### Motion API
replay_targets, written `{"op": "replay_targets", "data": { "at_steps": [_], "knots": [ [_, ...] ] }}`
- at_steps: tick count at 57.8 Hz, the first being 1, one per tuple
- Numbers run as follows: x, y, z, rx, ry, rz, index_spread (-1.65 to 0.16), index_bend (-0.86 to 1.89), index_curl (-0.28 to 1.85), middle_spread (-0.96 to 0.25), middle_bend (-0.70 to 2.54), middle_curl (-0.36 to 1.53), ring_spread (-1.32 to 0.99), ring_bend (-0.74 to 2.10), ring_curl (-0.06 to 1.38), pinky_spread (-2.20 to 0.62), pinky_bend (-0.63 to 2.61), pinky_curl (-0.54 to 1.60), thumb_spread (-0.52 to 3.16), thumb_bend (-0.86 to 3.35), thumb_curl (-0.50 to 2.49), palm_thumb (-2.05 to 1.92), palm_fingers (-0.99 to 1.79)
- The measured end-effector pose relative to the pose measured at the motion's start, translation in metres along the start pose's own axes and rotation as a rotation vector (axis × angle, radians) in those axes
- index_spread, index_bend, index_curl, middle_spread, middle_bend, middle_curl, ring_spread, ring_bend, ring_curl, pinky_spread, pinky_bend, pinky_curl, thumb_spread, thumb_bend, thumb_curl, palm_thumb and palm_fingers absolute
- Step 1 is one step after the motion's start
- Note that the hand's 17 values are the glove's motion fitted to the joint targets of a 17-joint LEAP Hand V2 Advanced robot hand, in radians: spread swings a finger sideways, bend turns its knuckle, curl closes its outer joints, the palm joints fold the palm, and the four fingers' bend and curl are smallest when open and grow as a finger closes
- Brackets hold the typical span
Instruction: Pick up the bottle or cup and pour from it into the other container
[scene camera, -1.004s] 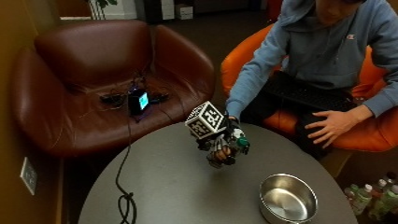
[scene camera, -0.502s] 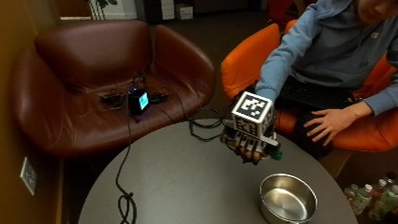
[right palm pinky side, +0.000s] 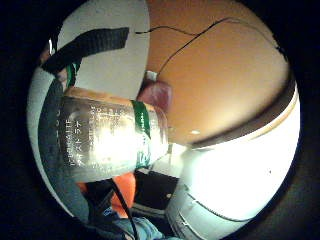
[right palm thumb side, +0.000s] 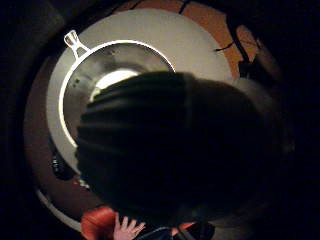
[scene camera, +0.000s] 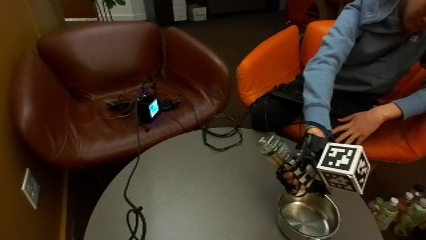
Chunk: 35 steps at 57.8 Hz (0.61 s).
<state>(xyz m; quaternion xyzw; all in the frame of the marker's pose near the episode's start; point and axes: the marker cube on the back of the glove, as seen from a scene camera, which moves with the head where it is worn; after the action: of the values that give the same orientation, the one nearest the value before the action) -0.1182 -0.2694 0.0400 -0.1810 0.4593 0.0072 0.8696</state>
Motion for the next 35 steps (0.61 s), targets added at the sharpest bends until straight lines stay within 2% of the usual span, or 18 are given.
{"op": "replay_targets", "data": {
  "at_steps": [10,35],
  "knots": [
    [-0.015,-0.001,0.005,-0.018,0.092,0.024,-0.25,0.14,0.41,-0.13,0.29,0.51,-0.25,0.33,0.45,-0.20,0.27,0.38,0.25,-0.04,0.74,0.98,1.12],
    [-0.016,0.000,0.018,-0.035,0.031,0.000,-0.26,0.14,0.41,-0.15,0.28,0.51,-0.26,0.33,0.45,-0.21,0.29,0.38,0.28,-0.04,0.74,0.96,1.13]
  ]
}}
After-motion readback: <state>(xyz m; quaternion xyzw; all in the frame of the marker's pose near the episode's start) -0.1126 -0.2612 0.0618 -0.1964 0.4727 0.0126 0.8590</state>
